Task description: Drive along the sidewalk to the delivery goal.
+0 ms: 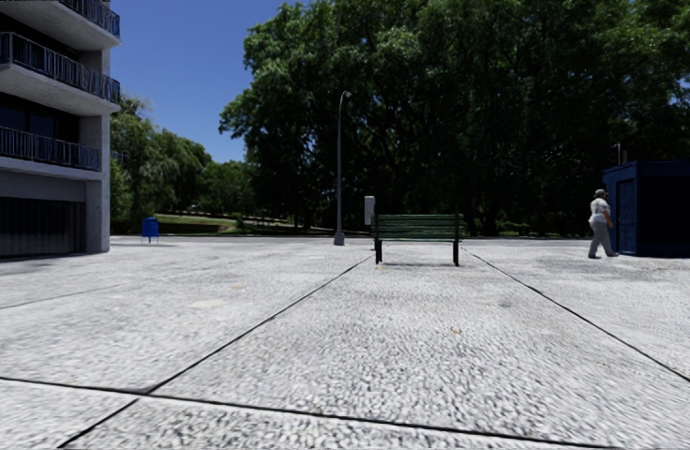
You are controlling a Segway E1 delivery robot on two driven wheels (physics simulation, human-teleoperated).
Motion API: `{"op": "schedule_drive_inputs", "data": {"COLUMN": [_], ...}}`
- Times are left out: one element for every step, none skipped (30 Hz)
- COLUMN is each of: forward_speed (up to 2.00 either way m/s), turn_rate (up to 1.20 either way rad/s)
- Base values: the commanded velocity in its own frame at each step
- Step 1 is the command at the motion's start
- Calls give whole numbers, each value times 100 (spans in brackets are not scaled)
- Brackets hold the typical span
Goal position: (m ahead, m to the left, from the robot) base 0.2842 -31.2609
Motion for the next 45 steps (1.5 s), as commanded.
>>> {"op": "schedule_drive_inputs", "data": {"forward_speed": [160, 160, 160, 160, 156, 156, 155, 154, 154, 154, 154, 154, 200, 200, 200, 200, 200, 200, 200, 200, 200, 200, 200, 200, 200, 200, 200, 200, 200, 200, 200, 200, 200, 200, 200, 200, 200, 200, 200, 200, 200, 200, 200, 200, 200], "turn_rate": [-79, -79, -79, -79, -79, -79, -79, -79, -79, -79, -79, -79, -79, -79, -79, -79, -79, -79, -79, -79, -79, -79, -79, -79, -79, -79, -79, -79, -79, -79, -79, -79, -79, -79, -79, -79, -79, -79, -79, -79, -79, -79, -79, -79, -79]}}
